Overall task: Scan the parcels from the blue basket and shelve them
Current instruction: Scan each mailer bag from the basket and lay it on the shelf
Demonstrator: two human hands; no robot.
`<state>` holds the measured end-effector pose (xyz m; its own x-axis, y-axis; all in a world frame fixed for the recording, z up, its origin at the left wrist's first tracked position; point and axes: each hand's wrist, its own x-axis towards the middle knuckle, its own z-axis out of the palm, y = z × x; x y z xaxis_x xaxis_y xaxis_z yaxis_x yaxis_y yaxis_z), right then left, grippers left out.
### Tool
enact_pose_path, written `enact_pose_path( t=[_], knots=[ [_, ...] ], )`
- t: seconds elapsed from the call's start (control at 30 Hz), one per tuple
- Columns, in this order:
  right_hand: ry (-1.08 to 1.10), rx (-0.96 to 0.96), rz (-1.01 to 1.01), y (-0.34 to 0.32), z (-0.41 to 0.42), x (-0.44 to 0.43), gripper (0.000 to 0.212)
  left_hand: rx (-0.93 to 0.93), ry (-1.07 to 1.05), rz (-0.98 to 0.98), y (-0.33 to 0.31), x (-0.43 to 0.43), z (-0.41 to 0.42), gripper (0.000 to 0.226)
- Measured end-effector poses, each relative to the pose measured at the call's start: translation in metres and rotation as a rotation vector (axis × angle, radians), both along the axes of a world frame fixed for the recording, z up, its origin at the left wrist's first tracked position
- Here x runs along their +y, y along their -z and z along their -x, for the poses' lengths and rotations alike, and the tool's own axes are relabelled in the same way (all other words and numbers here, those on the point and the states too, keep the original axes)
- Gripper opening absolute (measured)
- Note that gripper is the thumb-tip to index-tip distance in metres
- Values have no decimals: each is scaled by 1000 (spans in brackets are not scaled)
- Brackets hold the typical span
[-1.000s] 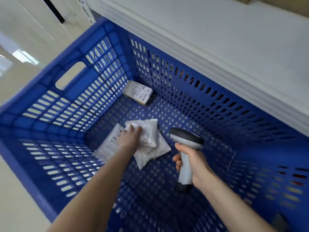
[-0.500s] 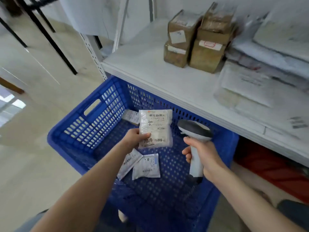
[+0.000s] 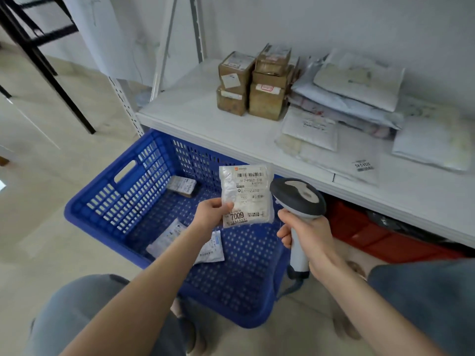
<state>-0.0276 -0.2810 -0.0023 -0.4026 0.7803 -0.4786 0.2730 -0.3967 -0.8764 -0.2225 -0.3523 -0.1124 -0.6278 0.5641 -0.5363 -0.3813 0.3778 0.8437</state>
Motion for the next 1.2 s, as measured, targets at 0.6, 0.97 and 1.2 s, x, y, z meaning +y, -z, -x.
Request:
enact_pose_path(
  t=[0.6,0.97,1.2],
  knots=[
    [-12,-59,10,0,-23,-29,23,71,53,49,11,10,-11,3],
    [-5,-53,-12,-1,-23,-34,29,82,52,73,10,9,-11,3],
    [-20,-59,-14,-1,-24,-34,34,74,61,66,8,10,-13,7]
  ],
)
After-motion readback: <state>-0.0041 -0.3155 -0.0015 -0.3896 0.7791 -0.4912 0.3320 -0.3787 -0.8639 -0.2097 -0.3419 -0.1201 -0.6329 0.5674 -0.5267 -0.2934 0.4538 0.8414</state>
